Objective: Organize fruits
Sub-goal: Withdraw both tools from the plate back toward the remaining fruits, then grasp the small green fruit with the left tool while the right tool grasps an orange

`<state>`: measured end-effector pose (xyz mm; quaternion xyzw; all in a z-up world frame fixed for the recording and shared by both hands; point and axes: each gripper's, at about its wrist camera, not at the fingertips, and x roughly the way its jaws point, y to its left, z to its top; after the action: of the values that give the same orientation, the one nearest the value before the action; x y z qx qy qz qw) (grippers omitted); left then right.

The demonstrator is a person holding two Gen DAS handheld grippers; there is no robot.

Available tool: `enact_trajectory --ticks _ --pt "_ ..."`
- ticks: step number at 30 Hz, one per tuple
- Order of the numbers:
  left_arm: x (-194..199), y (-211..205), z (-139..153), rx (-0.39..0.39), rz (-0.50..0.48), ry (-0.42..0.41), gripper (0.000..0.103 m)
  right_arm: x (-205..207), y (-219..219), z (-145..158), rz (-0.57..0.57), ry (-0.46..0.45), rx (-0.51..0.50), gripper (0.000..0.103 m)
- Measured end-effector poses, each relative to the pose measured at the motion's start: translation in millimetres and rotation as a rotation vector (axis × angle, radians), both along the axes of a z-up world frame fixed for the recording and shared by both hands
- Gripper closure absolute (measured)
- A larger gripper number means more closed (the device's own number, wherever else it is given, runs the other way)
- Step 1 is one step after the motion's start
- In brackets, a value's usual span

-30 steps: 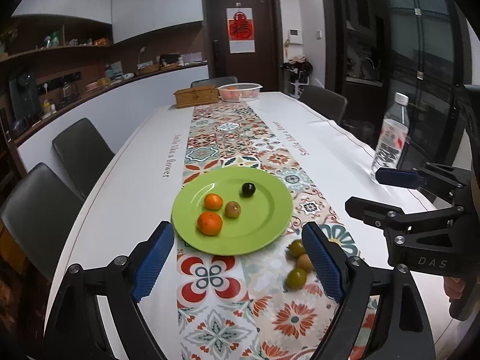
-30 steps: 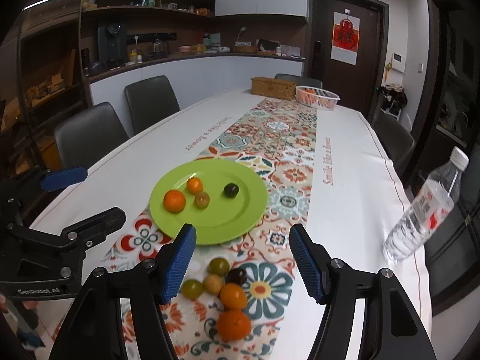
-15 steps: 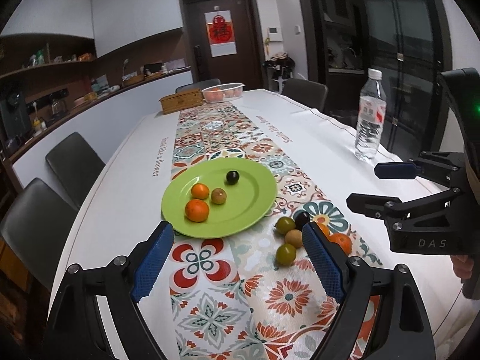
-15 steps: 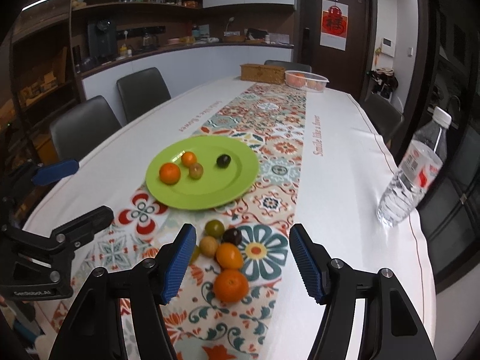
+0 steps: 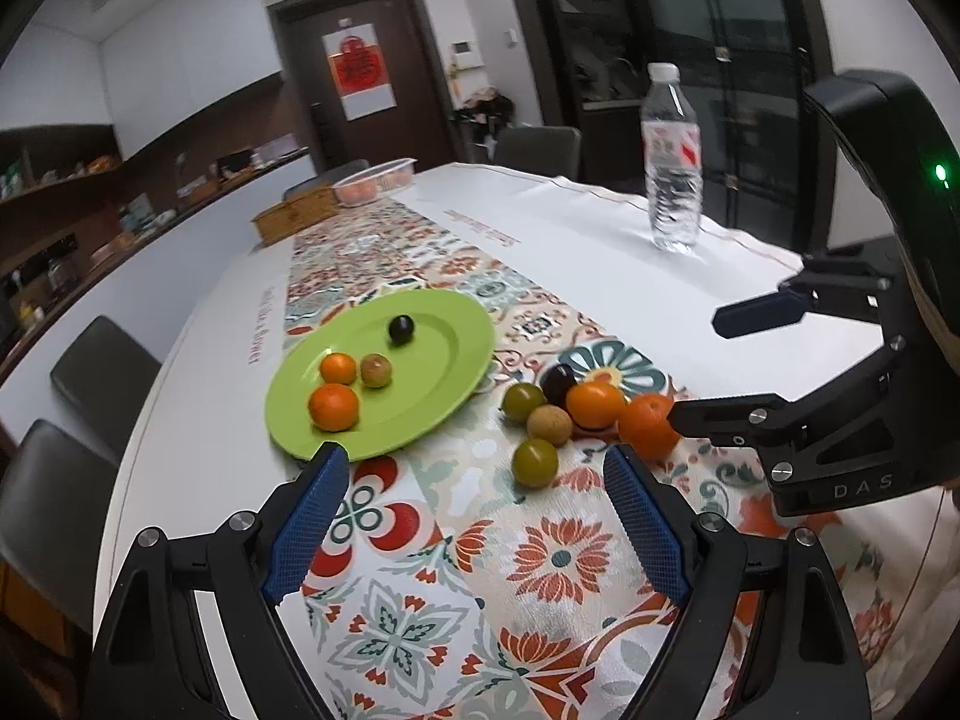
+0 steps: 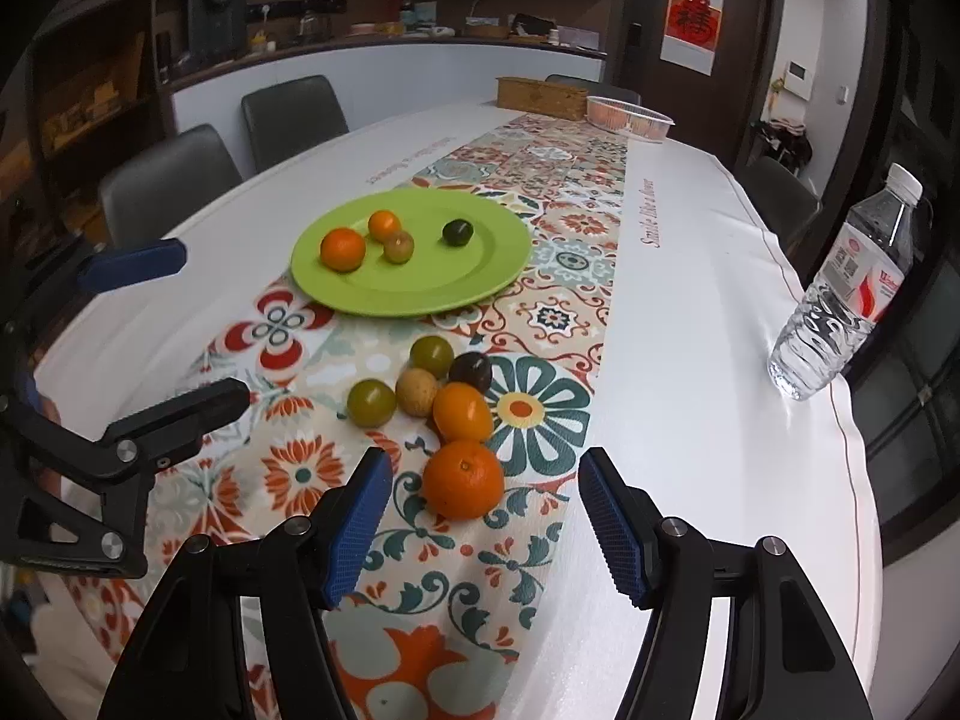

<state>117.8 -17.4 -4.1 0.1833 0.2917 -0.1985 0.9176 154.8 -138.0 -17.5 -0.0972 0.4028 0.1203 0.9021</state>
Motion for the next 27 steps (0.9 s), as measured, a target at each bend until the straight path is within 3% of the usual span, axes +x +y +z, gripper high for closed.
enact_trajectory --ticks 5,14,24,27 --pt "9 -2 -16 0.002 -0.072 0.048 0.017 3 3 -11 0.016 0.03 0.004 0.038" --pt "34 -6 -48 -0.007 -0.131 0.182 0.032 12 3 -34 0.009 0.094 0.014 0.038" --pt "49 -18 -54 -0.004 -0.147 0.2 0.045 21 3 -41 0.015 0.104 0.054 0.042" --pt "54 -22 -57 -0.014 -0.142 0.225 0.055 25 0 -43 0.008 0.111 0.072 0.044"
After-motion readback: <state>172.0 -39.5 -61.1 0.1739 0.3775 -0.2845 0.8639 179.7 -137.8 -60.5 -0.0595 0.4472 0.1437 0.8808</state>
